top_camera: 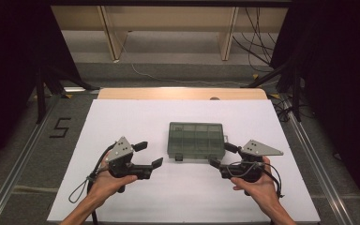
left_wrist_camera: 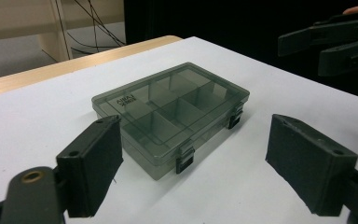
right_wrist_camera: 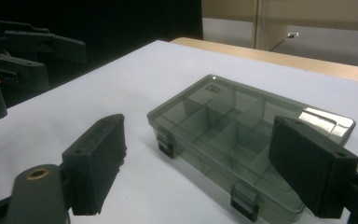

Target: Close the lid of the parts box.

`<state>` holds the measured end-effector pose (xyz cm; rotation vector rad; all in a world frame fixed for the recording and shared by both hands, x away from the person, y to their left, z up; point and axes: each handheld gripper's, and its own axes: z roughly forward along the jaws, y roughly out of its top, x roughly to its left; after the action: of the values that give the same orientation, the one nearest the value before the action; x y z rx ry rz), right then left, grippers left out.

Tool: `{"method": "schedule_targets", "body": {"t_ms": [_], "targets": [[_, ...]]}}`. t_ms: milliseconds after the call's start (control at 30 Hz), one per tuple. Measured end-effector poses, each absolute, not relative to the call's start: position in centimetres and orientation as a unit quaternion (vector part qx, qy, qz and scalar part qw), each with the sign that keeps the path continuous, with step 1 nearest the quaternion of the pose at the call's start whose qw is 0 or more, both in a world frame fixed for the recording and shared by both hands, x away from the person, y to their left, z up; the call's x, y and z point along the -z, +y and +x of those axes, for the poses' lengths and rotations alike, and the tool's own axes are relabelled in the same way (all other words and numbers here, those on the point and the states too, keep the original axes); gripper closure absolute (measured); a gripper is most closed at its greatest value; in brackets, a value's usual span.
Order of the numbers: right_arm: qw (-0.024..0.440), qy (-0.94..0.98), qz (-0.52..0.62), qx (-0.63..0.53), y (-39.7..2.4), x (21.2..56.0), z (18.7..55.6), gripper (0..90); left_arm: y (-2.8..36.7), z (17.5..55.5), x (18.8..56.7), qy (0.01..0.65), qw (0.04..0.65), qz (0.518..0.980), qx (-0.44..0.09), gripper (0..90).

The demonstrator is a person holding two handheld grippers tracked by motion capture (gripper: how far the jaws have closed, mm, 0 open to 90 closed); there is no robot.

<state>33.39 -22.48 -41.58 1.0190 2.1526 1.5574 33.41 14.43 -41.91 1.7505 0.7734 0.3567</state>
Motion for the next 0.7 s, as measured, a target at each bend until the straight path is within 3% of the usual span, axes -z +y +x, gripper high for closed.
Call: {"method": "schedule_targets", "body": {"t_ms": [700], "targets": [[0.140, 0.745, 0.355, -0.547, -22.8, 41.8, 31.8, 17.6, 14.7, 32.3, 42.0, 0.329, 0.559, 0.745, -0.155, 16.5]]}}
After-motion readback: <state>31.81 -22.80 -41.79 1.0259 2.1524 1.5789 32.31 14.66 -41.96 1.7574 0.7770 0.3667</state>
